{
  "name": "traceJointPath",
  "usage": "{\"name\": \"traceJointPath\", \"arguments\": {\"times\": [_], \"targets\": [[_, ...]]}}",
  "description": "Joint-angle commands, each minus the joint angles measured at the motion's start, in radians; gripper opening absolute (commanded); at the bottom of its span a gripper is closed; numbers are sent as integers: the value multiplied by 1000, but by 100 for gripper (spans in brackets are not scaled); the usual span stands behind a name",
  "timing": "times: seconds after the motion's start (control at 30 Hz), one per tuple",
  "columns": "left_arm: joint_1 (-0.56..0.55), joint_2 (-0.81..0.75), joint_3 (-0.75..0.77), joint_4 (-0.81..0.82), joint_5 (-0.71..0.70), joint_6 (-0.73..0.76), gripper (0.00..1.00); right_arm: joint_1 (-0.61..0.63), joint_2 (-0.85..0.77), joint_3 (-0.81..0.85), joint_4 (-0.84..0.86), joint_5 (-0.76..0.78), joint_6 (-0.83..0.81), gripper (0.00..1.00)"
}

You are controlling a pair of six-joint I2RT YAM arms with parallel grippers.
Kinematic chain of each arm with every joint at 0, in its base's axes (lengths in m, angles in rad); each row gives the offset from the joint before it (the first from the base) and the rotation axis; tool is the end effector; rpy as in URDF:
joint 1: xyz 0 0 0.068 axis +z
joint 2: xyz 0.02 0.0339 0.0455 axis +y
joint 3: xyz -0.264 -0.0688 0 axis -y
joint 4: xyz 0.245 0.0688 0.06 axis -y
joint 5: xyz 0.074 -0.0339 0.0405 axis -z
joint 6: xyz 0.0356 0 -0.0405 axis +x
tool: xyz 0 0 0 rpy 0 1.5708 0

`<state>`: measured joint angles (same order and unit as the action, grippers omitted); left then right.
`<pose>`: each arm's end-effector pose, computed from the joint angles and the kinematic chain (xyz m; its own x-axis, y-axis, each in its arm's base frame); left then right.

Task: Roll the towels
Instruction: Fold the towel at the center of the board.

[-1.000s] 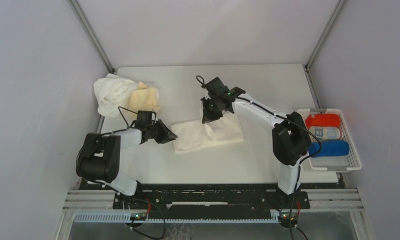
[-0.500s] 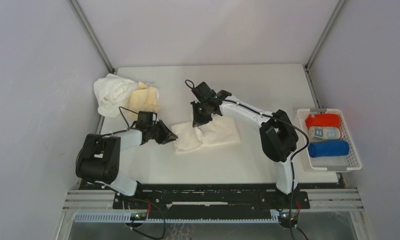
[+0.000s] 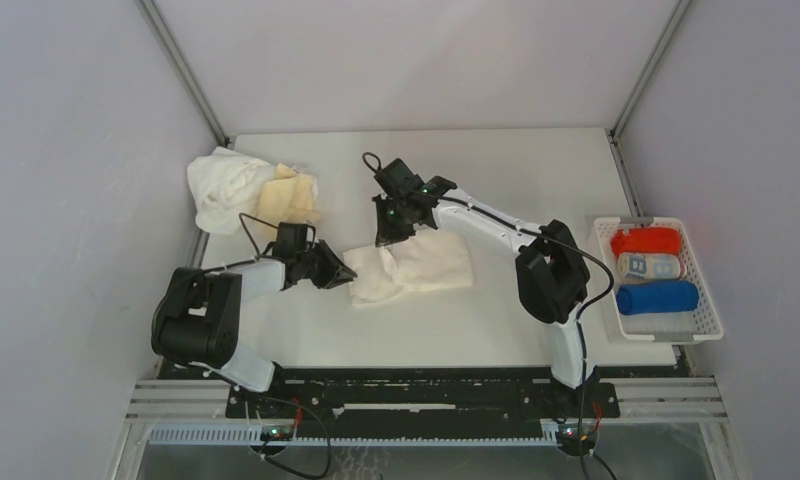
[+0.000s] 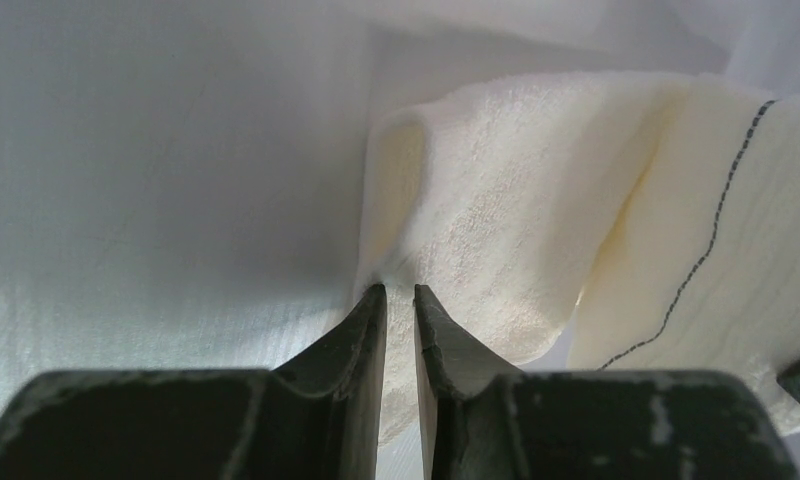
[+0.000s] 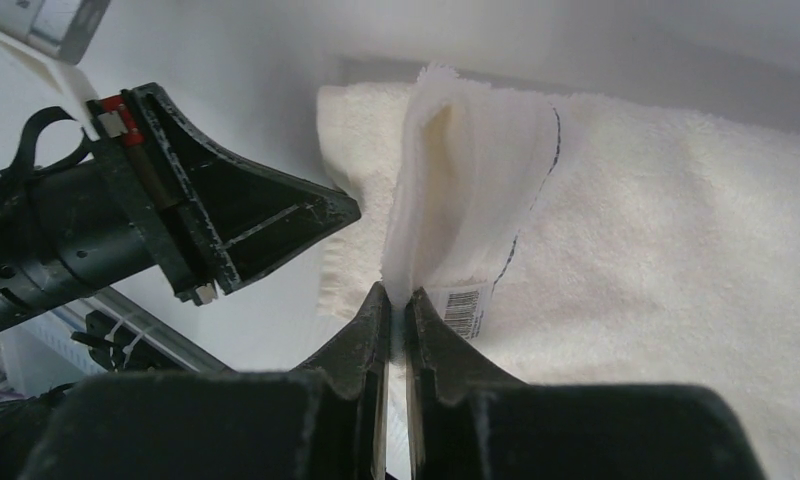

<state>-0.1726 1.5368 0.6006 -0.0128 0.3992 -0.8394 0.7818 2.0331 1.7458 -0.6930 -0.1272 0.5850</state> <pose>0.2605 -0.0595 0.1288 -0.8186 -0.5534 -0.1539 -0.3413 0.6842 -0.6445 0.3166 0.3207 0.2471 -0.9050 -0.1267 -0.4060 -0.2989 0.8685 0.3953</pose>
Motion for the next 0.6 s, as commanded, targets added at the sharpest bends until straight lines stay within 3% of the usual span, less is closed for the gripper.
{"name": "traceJointPath", "arguments": {"times": [0.0, 0.57], "targets": [[-17, 5, -38, -96, -54, 11, 22, 27, 17, 54, 1, 3, -2, 4], [-22, 2, -18, -129, -77, 26, 22, 51, 120, 72, 24, -56, 7, 7]]}}
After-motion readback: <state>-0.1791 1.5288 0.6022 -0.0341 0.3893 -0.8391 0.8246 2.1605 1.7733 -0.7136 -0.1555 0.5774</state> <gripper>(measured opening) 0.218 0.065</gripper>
